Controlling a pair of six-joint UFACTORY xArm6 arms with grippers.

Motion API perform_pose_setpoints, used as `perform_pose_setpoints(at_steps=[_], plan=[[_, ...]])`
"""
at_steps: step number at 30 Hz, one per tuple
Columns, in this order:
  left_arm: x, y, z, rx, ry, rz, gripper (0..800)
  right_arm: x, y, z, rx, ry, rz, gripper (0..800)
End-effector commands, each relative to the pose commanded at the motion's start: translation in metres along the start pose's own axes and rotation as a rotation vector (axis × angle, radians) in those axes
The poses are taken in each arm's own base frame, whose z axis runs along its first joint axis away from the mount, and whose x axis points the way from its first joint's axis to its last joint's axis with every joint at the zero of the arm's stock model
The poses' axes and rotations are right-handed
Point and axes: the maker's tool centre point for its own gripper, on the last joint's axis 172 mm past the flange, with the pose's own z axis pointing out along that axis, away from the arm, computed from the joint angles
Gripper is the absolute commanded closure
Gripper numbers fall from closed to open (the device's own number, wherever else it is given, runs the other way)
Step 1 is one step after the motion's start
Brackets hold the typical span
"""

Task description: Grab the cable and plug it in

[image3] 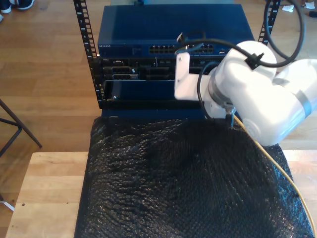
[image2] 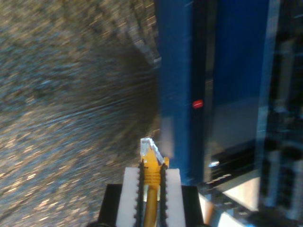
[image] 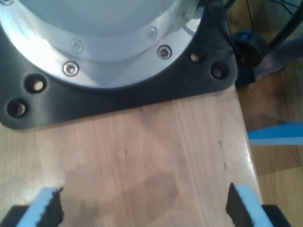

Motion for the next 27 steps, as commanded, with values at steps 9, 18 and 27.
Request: perform_pose_setpoints(at_steps=[9, 18, 27], plan=[[0.000, 0.000, 0.000, 0.000, 0.000, 0.000, 0, -0.018, 0.023, -0.007, -0.116, 0.035, -0.007, 800], [0.000, 0.000, 0.000, 0.000, 0.000, 0.000, 0, 0.016, 0.015, -0.007, -0.226, 0.215, -0.019, 800], [0.000, 0.000, 0.000, 0.000, 0.000, 0.000, 0, 0.022, 0.030, 0.007, -0.228, 0.214, -0.034, 800]])
